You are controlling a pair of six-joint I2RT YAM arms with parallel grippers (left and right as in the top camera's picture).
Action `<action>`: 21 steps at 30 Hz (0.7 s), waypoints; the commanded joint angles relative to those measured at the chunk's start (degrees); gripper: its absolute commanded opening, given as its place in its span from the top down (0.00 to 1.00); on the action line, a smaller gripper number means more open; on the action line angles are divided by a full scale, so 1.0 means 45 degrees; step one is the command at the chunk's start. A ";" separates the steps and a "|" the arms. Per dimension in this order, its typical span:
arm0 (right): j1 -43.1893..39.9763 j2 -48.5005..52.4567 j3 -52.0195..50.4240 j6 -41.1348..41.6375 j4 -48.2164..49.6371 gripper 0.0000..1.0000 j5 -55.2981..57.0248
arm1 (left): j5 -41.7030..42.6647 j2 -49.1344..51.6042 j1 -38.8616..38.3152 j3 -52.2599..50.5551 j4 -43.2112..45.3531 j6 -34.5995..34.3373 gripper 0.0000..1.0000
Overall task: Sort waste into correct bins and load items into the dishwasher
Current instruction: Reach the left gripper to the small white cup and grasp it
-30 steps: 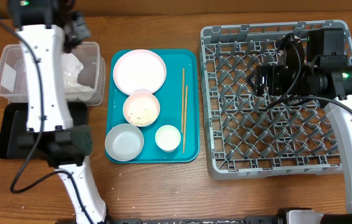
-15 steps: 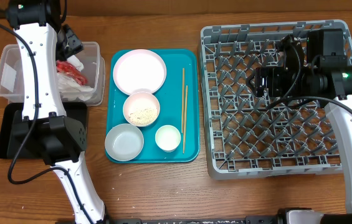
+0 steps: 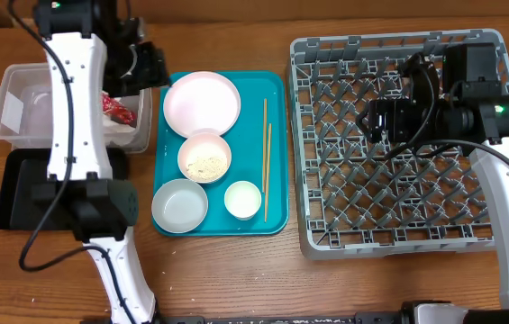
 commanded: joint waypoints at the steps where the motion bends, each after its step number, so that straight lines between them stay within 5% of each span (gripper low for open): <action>1: -0.0044 -0.0015 -0.0049 0.0039 -0.0024 0.00 -0.0117 | 0.0568 -0.2205 -0.0869 -0.0219 -0.0049 0.0505 0.32; 13: -0.0044 -0.0019 -0.0049 0.0039 0.0136 0.00 -0.0117 | -0.0748 -0.4012 -0.5425 -0.8272 0.0743 0.0423 0.33; 21: -0.0044 -0.0015 -0.0049 0.0039 0.0243 0.00 -0.0121 | -0.2696 -0.4012 -0.6193 -1.1016 0.2511 -0.1384 0.35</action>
